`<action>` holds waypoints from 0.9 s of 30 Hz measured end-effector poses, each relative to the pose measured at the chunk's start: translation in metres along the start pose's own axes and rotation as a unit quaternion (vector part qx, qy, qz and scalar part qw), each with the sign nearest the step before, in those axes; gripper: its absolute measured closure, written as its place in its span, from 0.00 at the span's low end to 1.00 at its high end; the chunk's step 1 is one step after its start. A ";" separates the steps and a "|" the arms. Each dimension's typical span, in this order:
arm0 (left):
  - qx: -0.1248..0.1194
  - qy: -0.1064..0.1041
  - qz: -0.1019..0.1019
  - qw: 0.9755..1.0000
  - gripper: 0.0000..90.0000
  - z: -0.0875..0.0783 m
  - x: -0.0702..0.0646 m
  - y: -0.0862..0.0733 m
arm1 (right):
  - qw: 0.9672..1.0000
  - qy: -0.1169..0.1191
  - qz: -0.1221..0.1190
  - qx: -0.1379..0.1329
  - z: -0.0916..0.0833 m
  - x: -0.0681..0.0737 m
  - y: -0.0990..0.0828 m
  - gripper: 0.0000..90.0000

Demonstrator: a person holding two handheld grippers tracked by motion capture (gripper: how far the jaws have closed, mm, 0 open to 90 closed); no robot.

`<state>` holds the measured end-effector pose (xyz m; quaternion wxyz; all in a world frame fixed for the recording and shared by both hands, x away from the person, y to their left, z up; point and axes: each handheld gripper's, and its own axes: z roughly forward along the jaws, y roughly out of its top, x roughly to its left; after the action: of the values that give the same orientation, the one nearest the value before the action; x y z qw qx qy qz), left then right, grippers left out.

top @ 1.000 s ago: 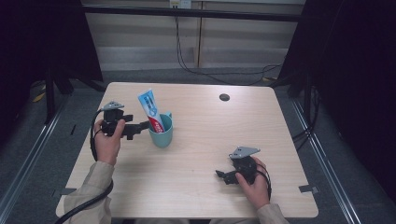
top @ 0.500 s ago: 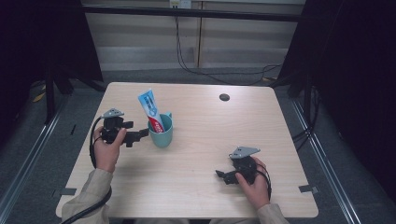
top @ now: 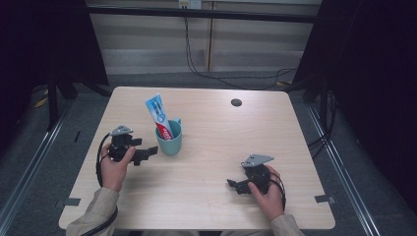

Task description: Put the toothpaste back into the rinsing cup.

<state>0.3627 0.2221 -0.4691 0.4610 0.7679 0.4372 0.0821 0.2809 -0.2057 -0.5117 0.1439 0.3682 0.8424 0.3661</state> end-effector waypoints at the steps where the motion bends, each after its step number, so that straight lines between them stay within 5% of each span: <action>1: 0.001 -0.001 0.003 1.000 0.18 0.000 0.001 -0.002 | 1.000 0.000 0.000 0.000 0.000 0.000 0.000 0.15; 16: 0.024 0.008 0.012 1.000 0.18 0.009 0.000 -0.028 | 1.000 0.000 0.000 0.000 0.000 0.000 0.000 0.15; 27: 0.052 0.033 0.048 0.997 0.18 0.007 -0.002 -0.037 | 1.000 0.000 0.000 0.000 0.000 0.000 0.000 0.15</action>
<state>0.3432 0.2236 -0.5012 0.4015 0.8078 0.4183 0.1064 0.2809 -0.2057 -0.5117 0.1439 0.3683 0.8424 0.3661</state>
